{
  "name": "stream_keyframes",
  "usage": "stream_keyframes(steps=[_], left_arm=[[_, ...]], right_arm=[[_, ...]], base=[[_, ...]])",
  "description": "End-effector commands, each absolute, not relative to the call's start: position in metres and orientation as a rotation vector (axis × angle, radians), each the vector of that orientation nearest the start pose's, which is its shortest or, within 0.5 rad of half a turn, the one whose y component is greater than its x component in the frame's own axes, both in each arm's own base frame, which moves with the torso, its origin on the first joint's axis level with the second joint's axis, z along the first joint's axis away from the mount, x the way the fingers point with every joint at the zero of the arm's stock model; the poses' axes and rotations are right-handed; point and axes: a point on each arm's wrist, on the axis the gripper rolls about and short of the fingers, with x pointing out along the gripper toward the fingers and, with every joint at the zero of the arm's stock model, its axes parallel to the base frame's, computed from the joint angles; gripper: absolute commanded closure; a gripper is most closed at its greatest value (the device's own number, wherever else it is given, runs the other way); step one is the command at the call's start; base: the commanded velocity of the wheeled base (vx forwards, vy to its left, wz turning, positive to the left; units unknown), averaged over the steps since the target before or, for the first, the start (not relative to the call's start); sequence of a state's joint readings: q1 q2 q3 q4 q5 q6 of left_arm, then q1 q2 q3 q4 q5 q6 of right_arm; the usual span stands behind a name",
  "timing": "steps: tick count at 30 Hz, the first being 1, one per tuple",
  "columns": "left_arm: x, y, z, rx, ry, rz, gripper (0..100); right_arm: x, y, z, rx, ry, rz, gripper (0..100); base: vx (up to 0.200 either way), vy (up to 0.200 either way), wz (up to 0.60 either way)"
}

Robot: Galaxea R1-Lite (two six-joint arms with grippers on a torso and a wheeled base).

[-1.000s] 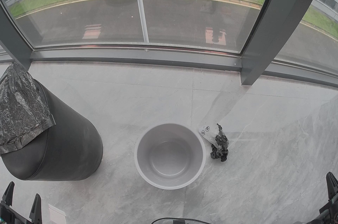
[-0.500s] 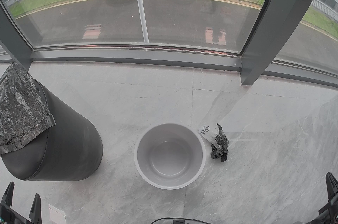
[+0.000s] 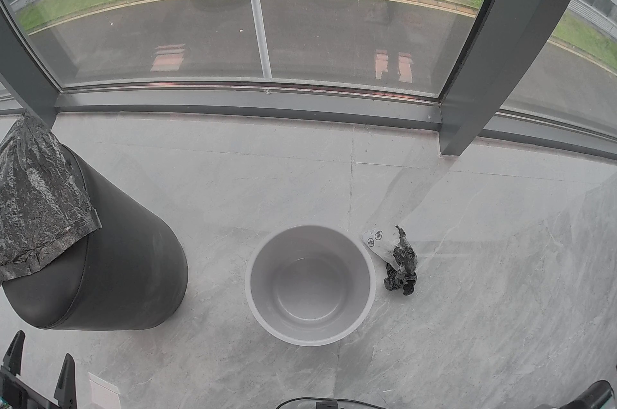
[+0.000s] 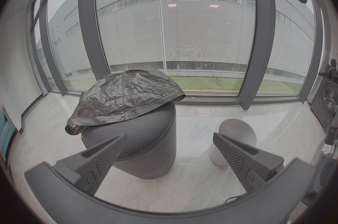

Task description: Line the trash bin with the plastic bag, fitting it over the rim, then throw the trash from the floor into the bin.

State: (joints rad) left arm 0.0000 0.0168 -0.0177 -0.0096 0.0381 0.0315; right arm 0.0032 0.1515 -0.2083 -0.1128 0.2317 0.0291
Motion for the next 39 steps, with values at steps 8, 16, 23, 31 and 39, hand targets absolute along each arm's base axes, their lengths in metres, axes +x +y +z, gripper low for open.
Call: stream_keyframes(steps=[8, 16, 23, 31, 39], left_arm=[[-0.037, 0.001, 0.132, -0.068, -0.157, -0.001, 0], [-0.034, 0.003, 0.177, -0.064, -0.091, -0.070, 0], [-0.002, 0.000, 0.175, 0.169, 0.076, -0.100, 0], [0.037, -0.003, 0.181, 0.443, 0.181, -0.097, 0], [0.068, -0.004, 0.180, 0.677, 0.284, -0.109, 0]], right_arm=[[0.027, 0.008, 0.189, 0.175, 0.011, 0.377, 100], [0.035, 0.010, 0.194, 0.131, -0.012, 0.413, 100], [0.072, 0.013, 0.207, 0.087, -0.024, 0.422, 100], [0.128, 0.017, 0.198, 0.110, 0.051, 0.415, 100], [0.146, 0.019, 0.189, 0.112, 0.077, 0.375, 100]], base=[[0.000, 0.000, 0.00], [0.000, 0.000, 0.00], [0.000, 0.000, 0.00], [0.000, 0.000, 0.00], [0.000, 0.000, 0.00]])
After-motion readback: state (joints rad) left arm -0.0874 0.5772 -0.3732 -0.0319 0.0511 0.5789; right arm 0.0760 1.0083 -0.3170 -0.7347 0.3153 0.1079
